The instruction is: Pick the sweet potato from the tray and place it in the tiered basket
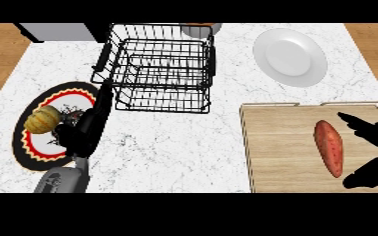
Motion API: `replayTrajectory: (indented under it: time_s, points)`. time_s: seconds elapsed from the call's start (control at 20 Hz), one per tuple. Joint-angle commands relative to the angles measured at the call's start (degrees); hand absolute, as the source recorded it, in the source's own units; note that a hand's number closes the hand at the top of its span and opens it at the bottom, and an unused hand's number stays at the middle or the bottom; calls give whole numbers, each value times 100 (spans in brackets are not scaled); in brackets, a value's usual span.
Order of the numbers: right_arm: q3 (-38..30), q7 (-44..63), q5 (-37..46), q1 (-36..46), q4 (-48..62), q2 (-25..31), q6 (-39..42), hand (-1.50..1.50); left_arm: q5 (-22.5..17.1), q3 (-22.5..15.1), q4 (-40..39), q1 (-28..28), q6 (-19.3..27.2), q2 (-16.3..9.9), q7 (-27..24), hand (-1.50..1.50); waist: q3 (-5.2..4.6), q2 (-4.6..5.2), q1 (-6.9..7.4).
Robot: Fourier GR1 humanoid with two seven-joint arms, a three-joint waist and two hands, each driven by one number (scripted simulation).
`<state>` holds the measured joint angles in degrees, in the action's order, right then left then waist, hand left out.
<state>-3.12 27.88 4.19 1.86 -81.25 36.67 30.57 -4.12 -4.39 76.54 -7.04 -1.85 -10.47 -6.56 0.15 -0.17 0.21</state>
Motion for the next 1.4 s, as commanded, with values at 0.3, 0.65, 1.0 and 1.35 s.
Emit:
replayTrajectory:
  time_s: [0.3, 0.65, 1.0, 1.35]
  points:
    - [86, -164, 601, 52, 120, -634, -66, -150, 196, -282, 458, 151, -92, 341, 369, 0, -15, 14, -15]
    - [-242, -1143, 846, 368, 585, -986, -741, 150, 64, -78, 192, 77, -362, 239, 196, 0, -11, 23, 0]
    - [-392, -1157, 924, 162, 120, -1121, -693, 150, 200, 98, -154, -158, -334, 321, 106, 0, -17, 16, -43]
    - [785, -1050, 3192, 725, -255, -517, -1541, 150, 237, 3, 174, -37, -373, 269, 214, 0, -22, 31, 96]
